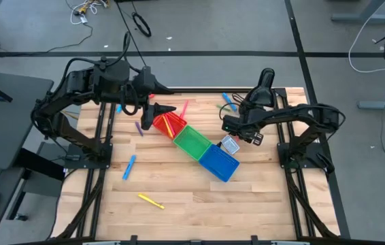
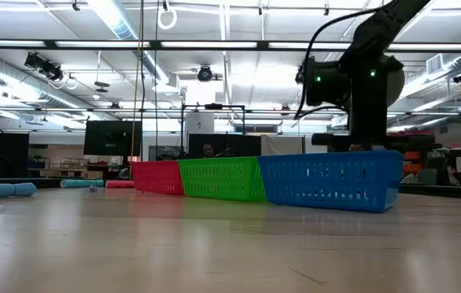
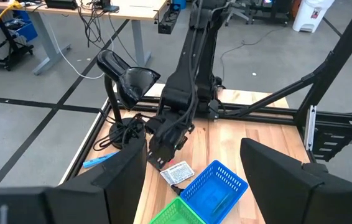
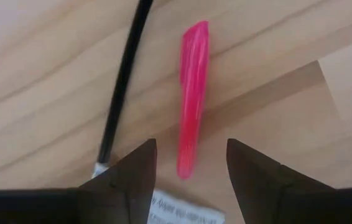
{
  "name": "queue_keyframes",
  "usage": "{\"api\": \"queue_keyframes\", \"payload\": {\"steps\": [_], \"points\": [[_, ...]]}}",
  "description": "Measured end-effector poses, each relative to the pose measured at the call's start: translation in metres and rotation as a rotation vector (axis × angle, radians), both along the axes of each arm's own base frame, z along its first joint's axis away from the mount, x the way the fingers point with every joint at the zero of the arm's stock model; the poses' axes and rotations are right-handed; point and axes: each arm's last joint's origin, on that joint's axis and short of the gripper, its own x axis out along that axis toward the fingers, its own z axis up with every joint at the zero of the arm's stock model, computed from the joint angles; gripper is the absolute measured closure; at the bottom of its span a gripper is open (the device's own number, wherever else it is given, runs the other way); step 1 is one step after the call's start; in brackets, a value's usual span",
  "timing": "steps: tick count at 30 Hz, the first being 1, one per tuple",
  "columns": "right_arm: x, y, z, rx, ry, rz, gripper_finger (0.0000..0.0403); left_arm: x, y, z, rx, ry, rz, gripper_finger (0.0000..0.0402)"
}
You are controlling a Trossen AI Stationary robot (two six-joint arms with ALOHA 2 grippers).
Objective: Pick & Place Markers
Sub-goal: Put the pink pen into the blue bin
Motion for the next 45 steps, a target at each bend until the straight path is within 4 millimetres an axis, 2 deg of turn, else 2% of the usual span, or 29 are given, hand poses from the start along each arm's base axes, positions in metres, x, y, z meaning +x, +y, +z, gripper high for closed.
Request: {"api": "queue_keyframes", "payload": {"steps": [5, 15, 20, 28, 32, 45], "points": [[0.002, -0.008, -0.011, 0.001, 0.035, 0.015, 0.0209, 0.000, 0.000, 0.000, 0.000, 0.000, 0.000, 0.0136], [0.002, -0.010, -0.013, 0.002, 0.035, 0.020, 0.0219, -0.001, 0.000, -0.003, -0.002, 0.033, 0.000, 0.0136], [0.002, -0.010, -0.013, 0.006, 0.037, 0.023, 0.0260, -0.001, 0.000, -0.003, -0.002, 0.029, 0.000, 0.0136], [0.001, -0.009, -0.013, 0.016, 0.047, 0.016, 0.0352, -0.001, 0.000, -0.003, -0.002, 0.030, 0.000, 0.0136], [0.002, -0.006, -0.013, 0.008, 0.057, 0.038, 0.0381, -0.001, 0.000, -0.003, -0.002, 0.028, 0.001, 0.0136], [-0.005, 0.010, -0.005, 0.042, 0.161, 0.340, 0.0374, -0.001, 0.000, -0.002, 0.000, 0.020, 0.004, 0.0136]]}}
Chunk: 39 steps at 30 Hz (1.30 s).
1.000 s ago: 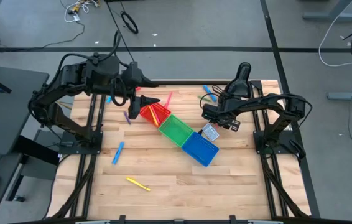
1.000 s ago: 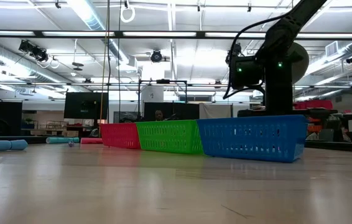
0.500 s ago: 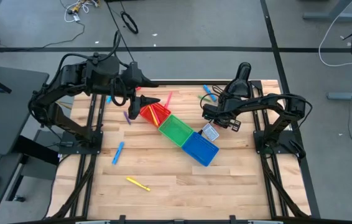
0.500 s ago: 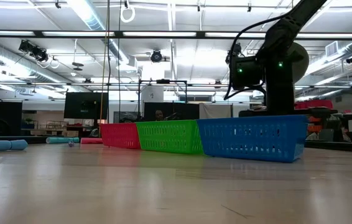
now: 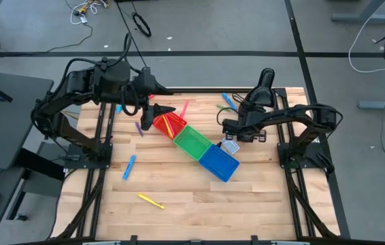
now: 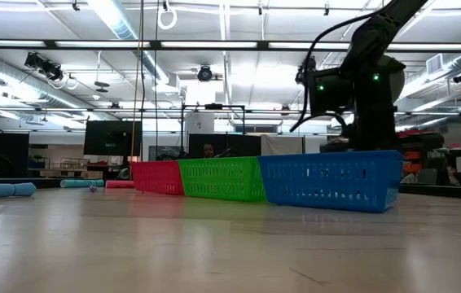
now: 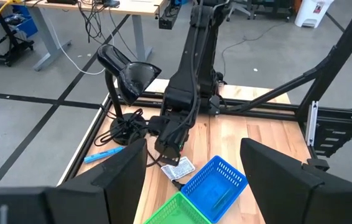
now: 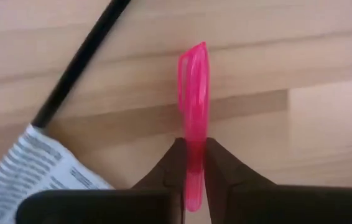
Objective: Pick & Place Markers
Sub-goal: Put the pink pen into the blue bin
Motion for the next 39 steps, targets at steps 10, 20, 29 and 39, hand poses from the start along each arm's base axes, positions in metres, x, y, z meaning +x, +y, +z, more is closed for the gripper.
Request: {"api": "queue_keyframes", "payload": {"steps": [10, 20, 29, 39], "points": [[-0.016, 0.010, 0.047, -0.062, -0.120, 0.228, 0.0374, 0.003, 0.000, 0.009, -0.035, -0.101, 0.012, 0.0136], [-0.030, 0.022, 0.124, -0.073, -0.419, 0.653, 0.0382, 0.004, 0.000, 0.011, -0.319, -0.161, 0.109, 0.0136], [-0.029, 0.028, 0.192, -0.204, -0.478, 1.121, 0.0385, 0.004, 0.000, 0.011, -0.388, -0.170, 0.132, 0.0136], [-0.023, 0.030, 0.236, -0.293, -0.589, 1.392, 0.0385, 0.004, 0.000, 0.011, -0.387, -0.171, 0.135, 0.0136]]}}
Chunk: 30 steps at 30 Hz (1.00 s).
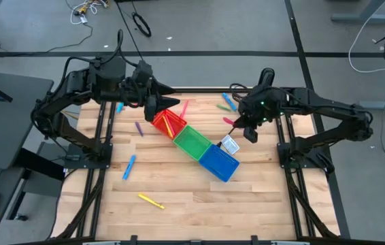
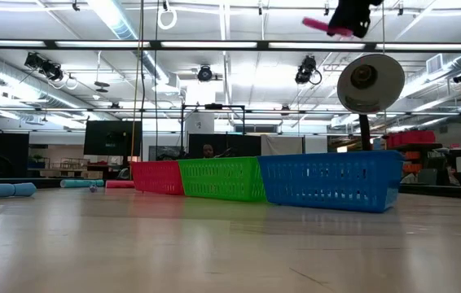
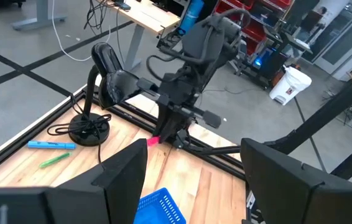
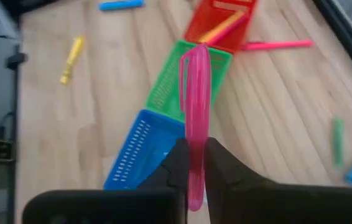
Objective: Pick & Place Markers
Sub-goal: Put the pink pen into the blue bin
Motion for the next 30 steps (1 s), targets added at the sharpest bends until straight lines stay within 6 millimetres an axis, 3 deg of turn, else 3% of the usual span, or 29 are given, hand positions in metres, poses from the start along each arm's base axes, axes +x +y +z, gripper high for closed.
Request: {"api": "queue_keyframes", "payload": {"steps": [9, 30], "points": [[0.002, 0.008, 0.003, -0.098, -0.030, 0.236, 0.0385, 0.000, 0.001, 0.000, 0.012, 0.000, 0.044, 0.0136], [0.046, 0.021, -0.029, -0.734, -0.019, 1.138, 0.0385, 0.000, 0.002, 0.000, -0.010, -0.002, 0.085, 0.0136]]}}
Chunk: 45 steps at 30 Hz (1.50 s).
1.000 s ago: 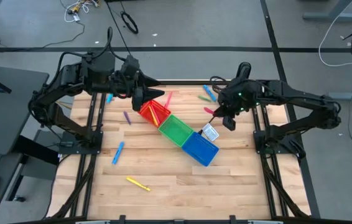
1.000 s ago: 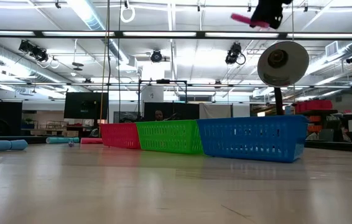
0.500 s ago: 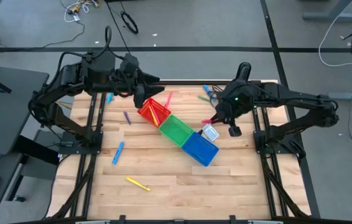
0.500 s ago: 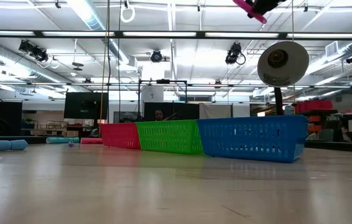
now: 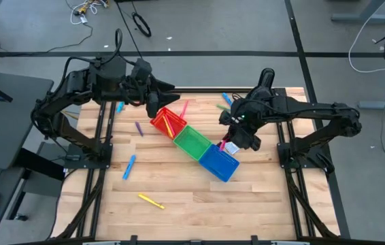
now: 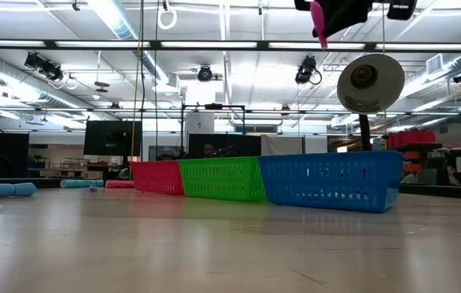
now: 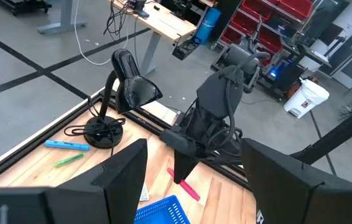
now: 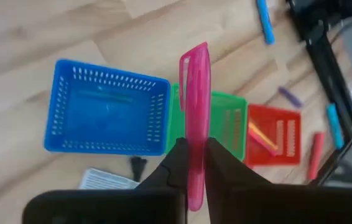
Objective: Pick & Place Markers
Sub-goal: Put the pink pen into the blue bin
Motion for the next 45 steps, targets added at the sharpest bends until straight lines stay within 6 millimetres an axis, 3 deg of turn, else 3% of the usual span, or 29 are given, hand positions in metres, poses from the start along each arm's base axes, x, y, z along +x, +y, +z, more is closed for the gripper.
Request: {"api": "queue_keyframes", "payload": {"steps": [10, 20, 36, 45], "points": [[0.019, 0.003, -0.014, -0.305, -0.032, 0.356, 0.0385, -0.001, 0.000, -0.003, -0.003, 0.032, -0.003, 0.0136], [0.039, 0.010, -0.045, -0.544, 0.118, 0.601, 0.0385, -0.001, 0.000, -0.003, 0.000, 0.038, -0.005, 0.0136], [0.055, 0.049, -0.080, -0.458, 0.206, 0.752, 0.0385, 0.026, 0.000, -0.018, -0.024, 0.088, -0.060, 0.0136], [0.052, 0.051, -0.115, -0.446, 0.170, 0.817, 0.0385, 0.026, -0.001, -0.014, -0.063, 0.040, -0.069, 0.0136]]}}
